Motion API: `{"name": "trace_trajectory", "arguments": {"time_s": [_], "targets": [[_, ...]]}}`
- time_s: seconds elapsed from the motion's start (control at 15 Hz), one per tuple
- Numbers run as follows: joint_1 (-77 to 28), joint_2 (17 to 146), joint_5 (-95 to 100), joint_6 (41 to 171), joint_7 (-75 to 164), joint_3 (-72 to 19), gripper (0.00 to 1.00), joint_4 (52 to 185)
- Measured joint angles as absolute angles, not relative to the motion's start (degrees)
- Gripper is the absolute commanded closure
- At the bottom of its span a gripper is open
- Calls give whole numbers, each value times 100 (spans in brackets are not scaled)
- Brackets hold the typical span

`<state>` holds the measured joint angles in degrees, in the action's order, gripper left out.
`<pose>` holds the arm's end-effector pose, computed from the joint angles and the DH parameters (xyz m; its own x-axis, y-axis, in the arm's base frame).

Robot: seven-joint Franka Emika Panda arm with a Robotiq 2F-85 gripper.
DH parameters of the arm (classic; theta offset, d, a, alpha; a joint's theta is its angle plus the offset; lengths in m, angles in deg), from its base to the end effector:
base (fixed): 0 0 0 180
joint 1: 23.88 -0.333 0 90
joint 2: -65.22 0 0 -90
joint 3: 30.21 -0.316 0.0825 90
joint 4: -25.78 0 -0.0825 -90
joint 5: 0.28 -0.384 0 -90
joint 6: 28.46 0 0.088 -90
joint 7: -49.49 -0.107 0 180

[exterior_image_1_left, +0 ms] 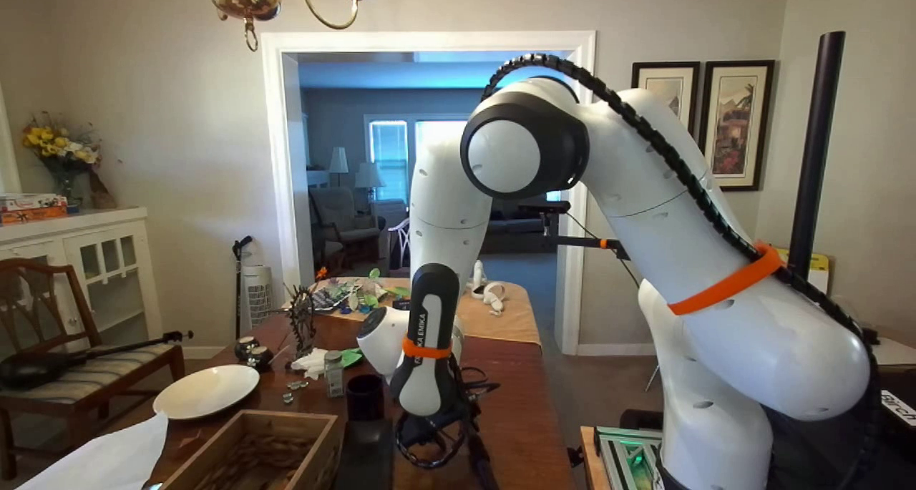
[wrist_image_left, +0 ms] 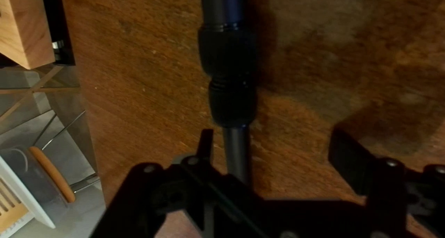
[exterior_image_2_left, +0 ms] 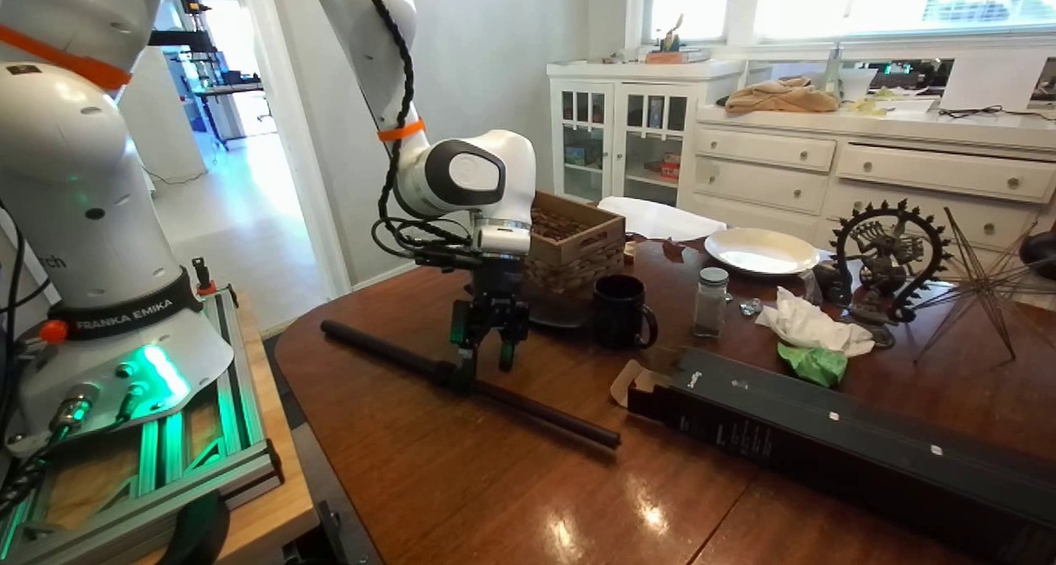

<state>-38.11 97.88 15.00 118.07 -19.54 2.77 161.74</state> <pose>0.4261 -0.1776 0.1056 0.3508 -0.9151 0.1987 -0.8558 -0.2272 0.4647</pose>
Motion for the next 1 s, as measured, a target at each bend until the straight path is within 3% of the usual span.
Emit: {"name": "trace_trajectory", "arguments": {"time_s": [1.0], "targets": [[-3390, 9393, 1390, 13202, -2101, 151, 0, 16239]]}}
